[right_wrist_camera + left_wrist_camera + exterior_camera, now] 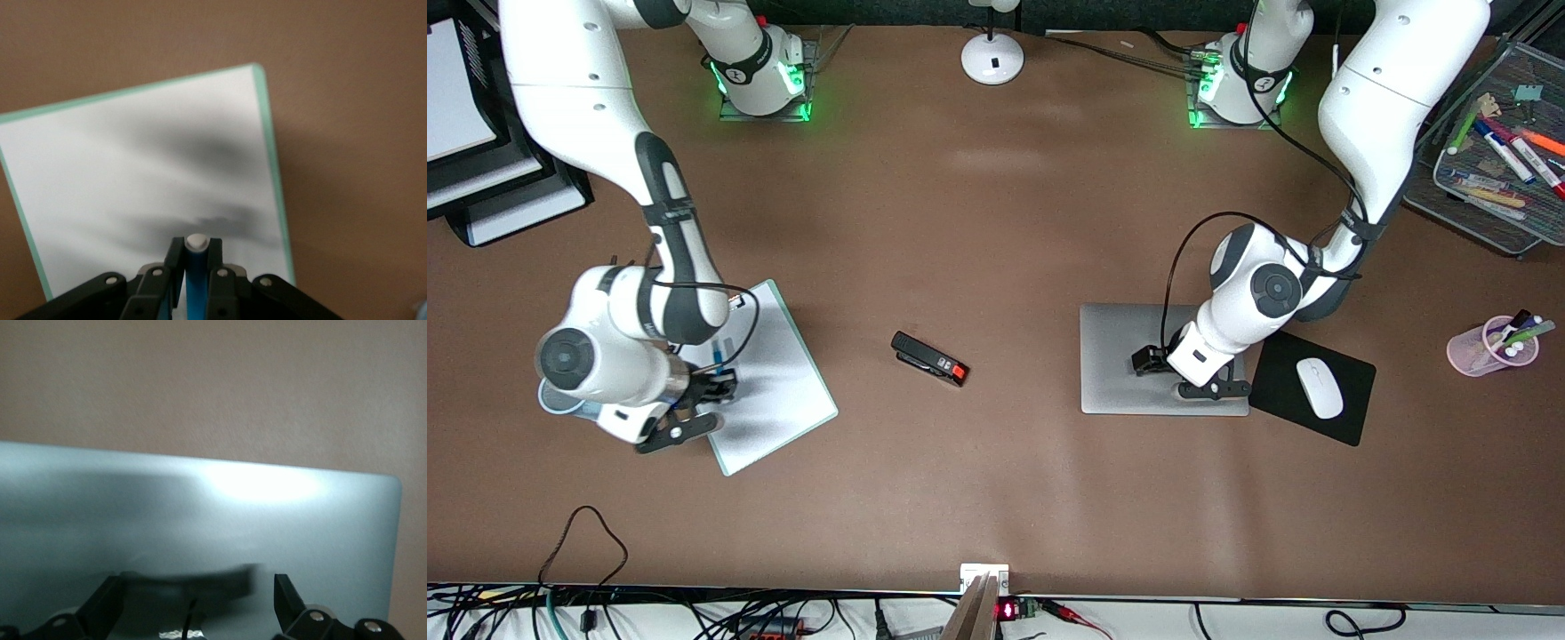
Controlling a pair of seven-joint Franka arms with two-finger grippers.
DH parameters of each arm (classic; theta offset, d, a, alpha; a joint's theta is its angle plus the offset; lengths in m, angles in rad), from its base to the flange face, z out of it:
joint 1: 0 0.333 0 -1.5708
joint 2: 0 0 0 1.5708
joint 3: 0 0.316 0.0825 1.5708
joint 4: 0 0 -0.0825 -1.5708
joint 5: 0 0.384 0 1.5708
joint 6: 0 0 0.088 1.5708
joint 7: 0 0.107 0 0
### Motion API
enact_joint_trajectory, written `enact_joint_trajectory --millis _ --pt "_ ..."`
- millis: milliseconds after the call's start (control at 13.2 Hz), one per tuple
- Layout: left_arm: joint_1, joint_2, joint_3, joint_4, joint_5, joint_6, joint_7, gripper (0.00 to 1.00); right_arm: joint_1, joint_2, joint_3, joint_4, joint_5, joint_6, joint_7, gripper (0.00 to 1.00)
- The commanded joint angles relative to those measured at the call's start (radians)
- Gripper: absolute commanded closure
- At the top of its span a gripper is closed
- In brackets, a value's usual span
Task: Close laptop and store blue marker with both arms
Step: 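Push the laptop lid shut with the left gripper while the right gripper lifts the marker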
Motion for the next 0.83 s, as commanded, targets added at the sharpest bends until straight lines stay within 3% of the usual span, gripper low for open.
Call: enact_joint_trajectory --millis 0,455,759 --pt "-0.003 -0.027 0.005 0.032 0.027 -0.022 -0.008 0.0 -0.037 -0.086 -0.001 -0.005 0.009 -0.078 -0.092 0.99" --pt "0.011 -0.162 0.006 0.059 0.027 -0.162 0.023 0.0 -0.14 -0.288 -0.001 -0.003 0.03 -0.306 -0.432 0.99" --pt "0.035 -0.219 0.006 0.086 0.026 -0.228 0.07 0.0 -0.244 -0.316 -0.004 -0.003 0.154 -0.333 -0.743 0.99"
